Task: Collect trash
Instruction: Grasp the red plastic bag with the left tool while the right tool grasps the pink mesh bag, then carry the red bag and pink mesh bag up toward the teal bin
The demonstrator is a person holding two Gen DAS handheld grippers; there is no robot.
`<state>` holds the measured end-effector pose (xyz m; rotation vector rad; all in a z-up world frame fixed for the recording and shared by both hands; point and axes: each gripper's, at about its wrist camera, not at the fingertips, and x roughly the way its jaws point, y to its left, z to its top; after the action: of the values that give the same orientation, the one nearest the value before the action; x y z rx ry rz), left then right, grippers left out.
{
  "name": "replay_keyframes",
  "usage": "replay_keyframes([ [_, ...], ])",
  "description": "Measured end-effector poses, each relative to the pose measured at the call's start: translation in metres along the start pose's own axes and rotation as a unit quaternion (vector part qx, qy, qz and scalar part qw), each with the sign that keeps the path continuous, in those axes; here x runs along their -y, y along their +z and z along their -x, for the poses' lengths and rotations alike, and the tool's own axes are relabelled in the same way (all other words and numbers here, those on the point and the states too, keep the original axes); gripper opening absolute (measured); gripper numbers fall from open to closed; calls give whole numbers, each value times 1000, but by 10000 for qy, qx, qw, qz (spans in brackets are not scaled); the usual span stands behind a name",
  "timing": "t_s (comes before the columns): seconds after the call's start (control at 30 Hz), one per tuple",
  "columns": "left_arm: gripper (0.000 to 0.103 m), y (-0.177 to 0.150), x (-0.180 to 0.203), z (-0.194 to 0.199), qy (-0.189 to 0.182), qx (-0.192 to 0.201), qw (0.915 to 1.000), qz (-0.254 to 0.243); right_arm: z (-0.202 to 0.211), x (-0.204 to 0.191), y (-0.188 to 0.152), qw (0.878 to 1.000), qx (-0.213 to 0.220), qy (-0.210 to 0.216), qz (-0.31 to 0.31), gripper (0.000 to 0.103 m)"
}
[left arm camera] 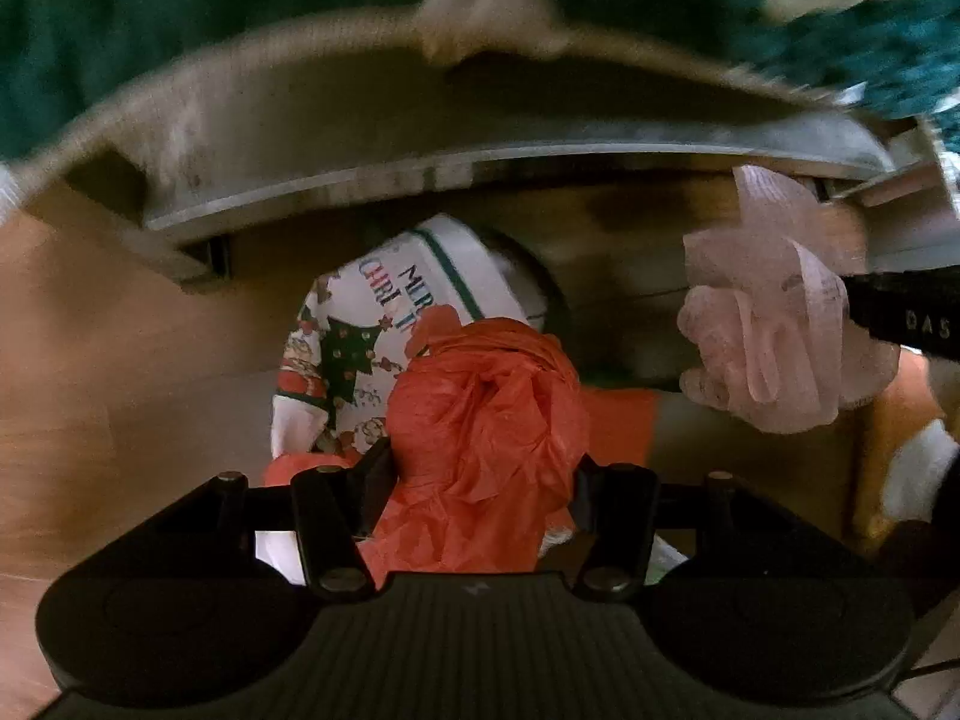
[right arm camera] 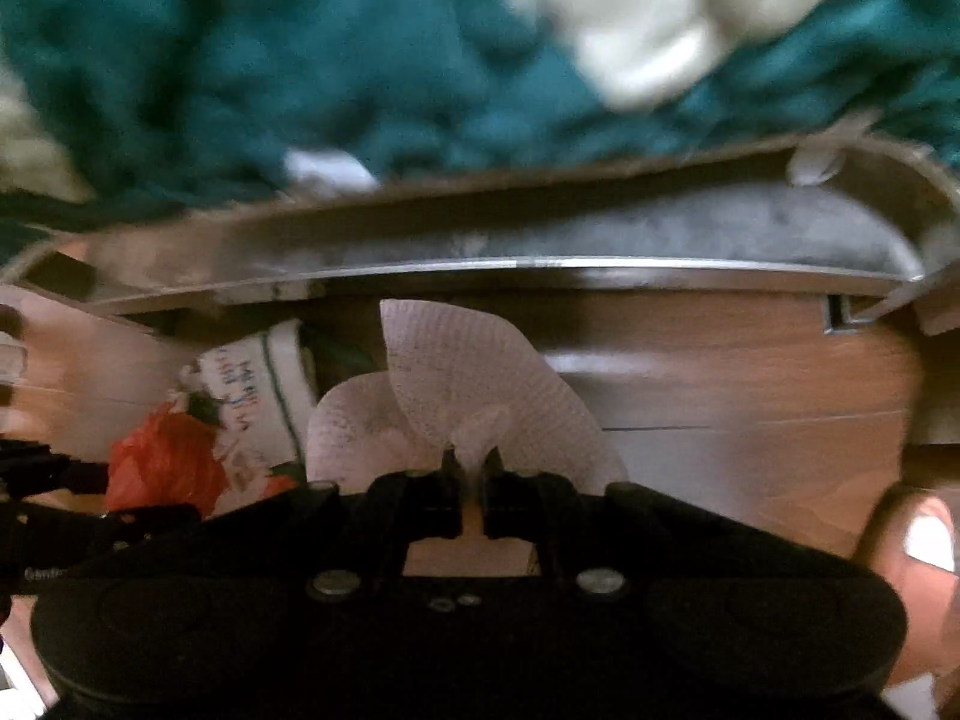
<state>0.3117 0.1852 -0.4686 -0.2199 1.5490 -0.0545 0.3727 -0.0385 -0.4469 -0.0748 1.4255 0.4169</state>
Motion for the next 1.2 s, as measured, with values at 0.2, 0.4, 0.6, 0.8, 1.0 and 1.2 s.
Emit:
replay_keyframes([
  [0.2,56,4,21,67,-140,248,9995,-105,74,-5,-8,9993,349,159,-39,5],
  [0.4,56,-5,44,147,-409,596,9973,-129,167,-10,-18,9963,780,368,49,5],
  [0.6,56,-32,81,223,-539,1056,9928,-193,263,-17,-38,9896,1307,536,272,5],
  [0.8,56,-58,125,298,-543,1659,9843,-267,350,-13,-69,9799,1867,607,362,5],
  [1.0,56,-82,166,367,-629,2251,9713,-452,437,-1,-106,9641,2548,520,528,5],
  [1.2,56,-104,224,429,-753,2749,9553,-780,517,23,-139,9441,3219,341,621,5],
])
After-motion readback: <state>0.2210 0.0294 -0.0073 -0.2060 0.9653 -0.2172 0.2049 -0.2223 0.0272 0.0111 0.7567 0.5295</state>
